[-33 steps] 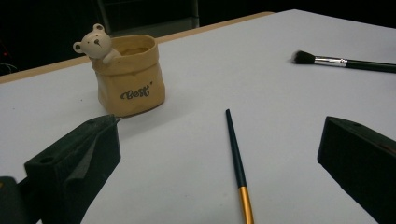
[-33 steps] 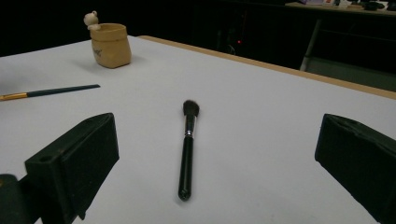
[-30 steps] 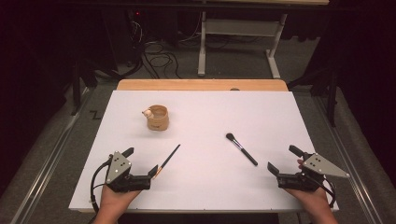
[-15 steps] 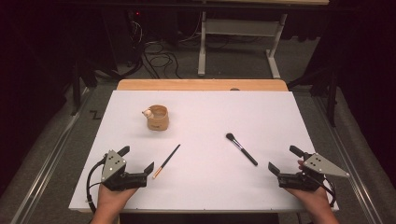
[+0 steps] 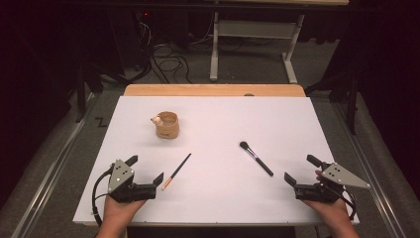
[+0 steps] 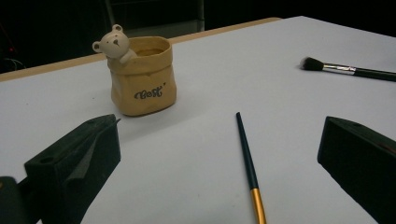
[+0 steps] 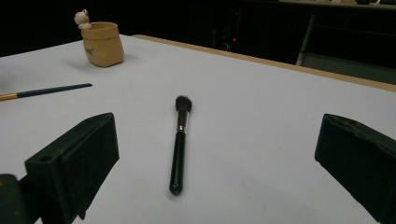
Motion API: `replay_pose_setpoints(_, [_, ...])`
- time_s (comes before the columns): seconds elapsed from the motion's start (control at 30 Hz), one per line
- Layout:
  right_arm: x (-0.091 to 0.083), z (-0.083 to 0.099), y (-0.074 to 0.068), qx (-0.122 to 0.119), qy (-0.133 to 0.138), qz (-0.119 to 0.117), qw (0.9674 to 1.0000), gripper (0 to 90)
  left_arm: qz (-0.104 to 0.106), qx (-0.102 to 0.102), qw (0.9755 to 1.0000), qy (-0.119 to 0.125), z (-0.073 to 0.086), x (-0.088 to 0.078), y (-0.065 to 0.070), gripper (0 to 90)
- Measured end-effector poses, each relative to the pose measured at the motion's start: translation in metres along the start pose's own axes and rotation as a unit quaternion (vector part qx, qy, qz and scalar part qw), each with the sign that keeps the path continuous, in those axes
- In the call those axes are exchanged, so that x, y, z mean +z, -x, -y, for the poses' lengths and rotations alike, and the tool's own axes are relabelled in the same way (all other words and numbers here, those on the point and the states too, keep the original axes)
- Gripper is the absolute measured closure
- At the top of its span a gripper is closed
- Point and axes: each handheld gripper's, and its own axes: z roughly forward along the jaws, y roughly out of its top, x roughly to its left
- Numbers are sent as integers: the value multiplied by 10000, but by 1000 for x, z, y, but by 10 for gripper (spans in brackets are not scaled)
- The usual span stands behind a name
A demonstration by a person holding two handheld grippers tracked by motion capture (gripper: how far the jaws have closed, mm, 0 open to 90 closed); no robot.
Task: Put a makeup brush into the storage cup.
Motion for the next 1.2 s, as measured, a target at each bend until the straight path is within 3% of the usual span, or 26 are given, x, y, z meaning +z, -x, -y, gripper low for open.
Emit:
replay_pose_setpoints(0.53, [1,2,1,30,-32,10,10000,5,-89,-155,9998,-52,3,1,-5,15])
replay_pose_setpoints(0.7, [2,2,1,28,-52,-1,10000,4,-195,-226,9994,-167,4,2,-9,15])
replay_pose_setpoints(1.2, [4,5,2,13,-119,-23,9999,4,-206,-308,9981,-487,5,5,-14,27])
